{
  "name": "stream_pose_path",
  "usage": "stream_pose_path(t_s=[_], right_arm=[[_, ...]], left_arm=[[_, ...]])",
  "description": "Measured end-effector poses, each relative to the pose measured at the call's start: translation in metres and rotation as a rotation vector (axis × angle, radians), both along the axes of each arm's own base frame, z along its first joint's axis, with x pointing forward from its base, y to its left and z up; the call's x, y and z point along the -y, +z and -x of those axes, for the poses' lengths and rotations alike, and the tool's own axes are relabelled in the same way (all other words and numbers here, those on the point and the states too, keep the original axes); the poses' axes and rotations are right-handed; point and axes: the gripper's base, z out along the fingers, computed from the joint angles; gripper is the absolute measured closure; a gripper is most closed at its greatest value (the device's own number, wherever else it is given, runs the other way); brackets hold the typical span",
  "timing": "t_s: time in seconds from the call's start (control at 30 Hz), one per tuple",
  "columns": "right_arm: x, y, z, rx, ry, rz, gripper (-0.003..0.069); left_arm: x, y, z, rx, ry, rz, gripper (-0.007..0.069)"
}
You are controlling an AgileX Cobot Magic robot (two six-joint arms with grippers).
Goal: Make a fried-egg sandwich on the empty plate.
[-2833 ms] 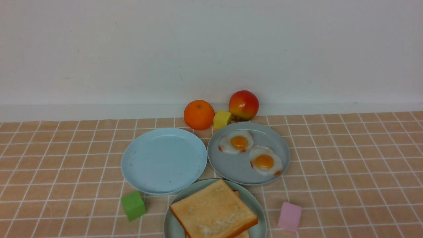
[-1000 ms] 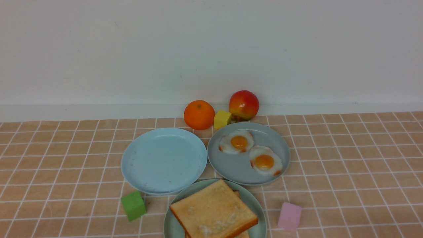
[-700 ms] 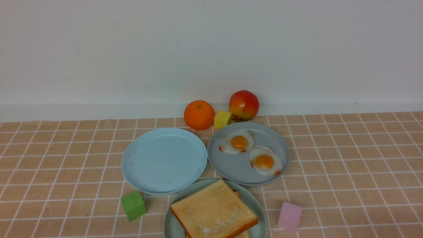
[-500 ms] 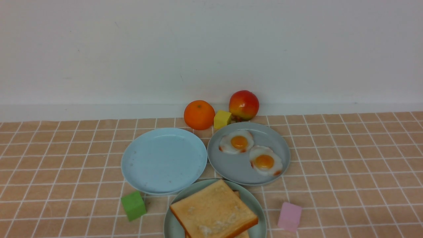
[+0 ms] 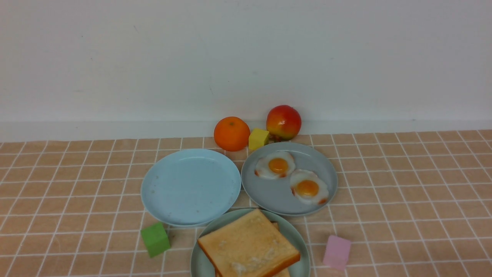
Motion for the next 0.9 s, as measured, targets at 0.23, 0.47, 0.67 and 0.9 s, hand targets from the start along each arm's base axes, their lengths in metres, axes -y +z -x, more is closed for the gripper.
stream_pose_path(t_s=[0.23,0.47,0.67,0.9], right_arm=[[0.0,0.0,0.0,0.0,0.0,0.0,0.0509],[0.0,0.0,0.0,0.0,0.0,0.0,0.05],[0.0,0.0,0.0,0.0,0.0,0.0,0.0493],[0.0,0.0,0.0,0.0,0.0,0.0,0.049]], left_arm=[[0.0,0.0,0.0,0.0,0.0,0.0,0.0607],[0.0,0.0,0.0,0.0,0.0,0.0,0.0607],[0.0,0.0,0.0,0.0,0.0,0.0,0.0607],[0.0,0.0,0.0,0.0,0.0,0.0,0.0605]])
